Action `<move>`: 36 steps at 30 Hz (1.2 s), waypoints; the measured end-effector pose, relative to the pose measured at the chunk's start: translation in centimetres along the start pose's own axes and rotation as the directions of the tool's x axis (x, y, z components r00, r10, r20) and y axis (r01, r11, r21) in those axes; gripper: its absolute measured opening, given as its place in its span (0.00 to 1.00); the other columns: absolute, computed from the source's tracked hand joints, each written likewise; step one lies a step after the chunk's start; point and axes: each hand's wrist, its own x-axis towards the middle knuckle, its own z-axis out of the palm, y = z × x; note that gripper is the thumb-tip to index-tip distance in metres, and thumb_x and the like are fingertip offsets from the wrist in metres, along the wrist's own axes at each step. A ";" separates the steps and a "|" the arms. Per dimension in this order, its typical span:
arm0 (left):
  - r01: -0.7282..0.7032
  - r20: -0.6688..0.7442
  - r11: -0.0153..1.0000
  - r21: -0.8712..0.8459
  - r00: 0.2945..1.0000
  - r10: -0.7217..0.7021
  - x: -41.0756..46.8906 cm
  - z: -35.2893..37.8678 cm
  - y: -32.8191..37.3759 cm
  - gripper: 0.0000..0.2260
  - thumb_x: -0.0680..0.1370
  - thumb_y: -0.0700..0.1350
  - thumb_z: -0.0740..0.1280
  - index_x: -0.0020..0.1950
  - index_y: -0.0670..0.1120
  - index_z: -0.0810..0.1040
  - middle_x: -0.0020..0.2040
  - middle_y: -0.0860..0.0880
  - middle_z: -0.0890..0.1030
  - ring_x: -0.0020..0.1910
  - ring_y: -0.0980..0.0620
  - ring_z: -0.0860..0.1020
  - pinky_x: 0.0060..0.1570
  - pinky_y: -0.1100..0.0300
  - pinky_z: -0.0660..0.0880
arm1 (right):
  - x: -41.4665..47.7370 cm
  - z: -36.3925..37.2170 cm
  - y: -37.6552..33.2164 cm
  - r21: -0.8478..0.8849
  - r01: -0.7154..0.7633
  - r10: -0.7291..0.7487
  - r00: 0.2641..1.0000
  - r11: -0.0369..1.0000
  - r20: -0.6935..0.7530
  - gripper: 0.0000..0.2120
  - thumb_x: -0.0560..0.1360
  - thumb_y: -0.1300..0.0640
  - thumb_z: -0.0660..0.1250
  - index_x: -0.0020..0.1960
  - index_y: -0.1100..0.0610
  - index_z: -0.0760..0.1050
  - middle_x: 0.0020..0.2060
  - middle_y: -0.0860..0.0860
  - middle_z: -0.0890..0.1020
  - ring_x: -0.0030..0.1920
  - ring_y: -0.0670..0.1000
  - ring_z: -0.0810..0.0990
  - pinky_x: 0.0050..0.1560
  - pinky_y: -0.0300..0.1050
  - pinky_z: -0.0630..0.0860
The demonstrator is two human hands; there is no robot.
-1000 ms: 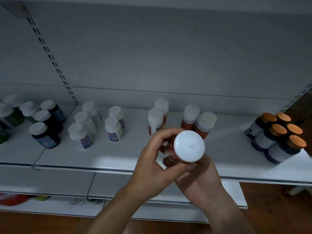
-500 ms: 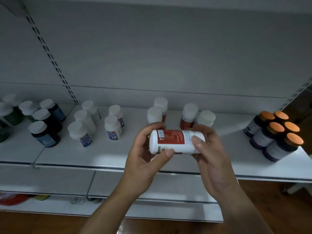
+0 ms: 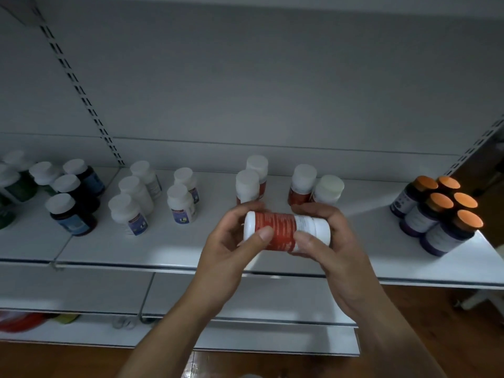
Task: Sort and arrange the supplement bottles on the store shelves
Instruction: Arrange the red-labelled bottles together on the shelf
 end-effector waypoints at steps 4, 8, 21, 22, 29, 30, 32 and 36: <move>0.066 -0.009 0.998 0.013 0.998 -0.066 0.1 -0.2 0.0 0.19 0.75 0.50 0.71 0.64 0.47 0.75 0.56 0.47 0.82 0.55 0.49 0.81 0.49 0.64 0.78 | -0.1 -0.2 -0.1 0.015 0.020 -0.021 1.000 1.000 0.013 0.15 0.67 0.57 0.73 0.53 0.47 0.78 0.50 0.48 0.82 0.50 0.50 0.83 0.44 0.44 0.81; -0.021 0.107 0.999 0.025 0.994 0.018 0.1 -0.5 0.0 0.23 0.72 0.40 0.72 0.66 0.47 0.73 0.61 0.48 0.78 0.57 0.51 0.80 0.50 0.62 0.77 | -0.1 -0.3 0.0 0.041 -0.031 0.032 0.999 0.999 -0.026 0.15 0.67 0.52 0.71 0.53 0.49 0.78 0.48 0.47 0.84 0.48 0.50 0.83 0.44 0.44 0.81; 0.009 0.033 0.997 0.078 0.999 -0.011 0.3 -0.2 -0.5 0.21 0.70 0.48 0.75 0.61 0.52 0.76 0.54 0.50 0.82 0.55 0.50 0.81 0.52 0.58 0.79 | -0.2 -0.4 0.0 0.015 -0.025 0.026 0.999 1.000 -0.024 0.16 0.69 0.51 0.75 0.56 0.46 0.78 0.51 0.49 0.83 0.51 0.51 0.83 0.48 0.45 0.81; 0.023 0.008 0.996 0.082 1.000 -0.023 0.3 -0.2 -0.5 0.21 0.69 0.51 0.75 0.61 0.51 0.76 0.53 0.50 0.83 0.54 0.50 0.81 0.51 0.59 0.79 | -0.2 -0.5 -0.1 0.000 -0.018 0.018 1.000 1.000 -0.010 0.17 0.68 0.53 0.74 0.55 0.45 0.78 0.51 0.49 0.83 0.51 0.51 0.83 0.48 0.46 0.81; -0.015 0.044 0.994 0.107 0.999 0.011 0.4 -0.4 -0.4 0.22 0.71 0.46 0.73 0.64 0.49 0.74 0.56 0.51 0.82 0.54 0.54 0.80 0.50 0.63 0.77 | 0.0 -0.4 -0.1 0.045 -0.044 0.046 0.998 0.998 -0.049 0.17 0.69 0.50 0.75 0.56 0.50 0.78 0.49 0.48 0.84 0.51 0.51 0.84 0.44 0.43 0.80; -0.015 0.038 0.993 0.114 0.999 0.010 0.4 -0.5 -0.4 0.22 0.70 0.48 0.74 0.62 0.49 0.75 0.55 0.50 0.82 0.55 0.53 0.81 0.50 0.62 0.78 | 0.0 -0.4 -0.1 0.040 -0.042 0.044 0.998 0.998 -0.036 0.17 0.69 0.50 0.75 0.57 0.49 0.78 0.50 0.48 0.84 0.52 0.51 0.83 0.45 0.43 0.81; 0.018 -0.004 0.994 0.103 1.000 -0.018 0.5 -0.3 -0.4 0.20 0.71 0.52 0.75 0.60 0.47 0.77 0.53 0.48 0.83 0.53 0.50 0.82 0.51 0.59 0.79 | 0.0 -0.5 0.0 0.017 -0.026 0.026 1.000 1.000 0.005 0.19 0.69 0.55 0.75 0.58 0.47 0.78 0.52 0.49 0.83 0.52 0.52 0.83 0.48 0.46 0.81; 0.064 -0.027 0.994 0.088 0.998 -0.062 0.6 -0.3 -0.4 0.17 0.75 0.51 0.71 0.60 0.45 0.77 0.52 0.48 0.84 0.53 0.52 0.82 0.50 0.64 0.78 | 0.1 -0.5 -0.2 0.018 -0.014 0.014 1.000 1.000 -0.001 0.19 0.67 0.57 0.77 0.56 0.50 0.78 0.50 0.51 0.84 0.50 0.52 0.83 0.45 0.43 0.81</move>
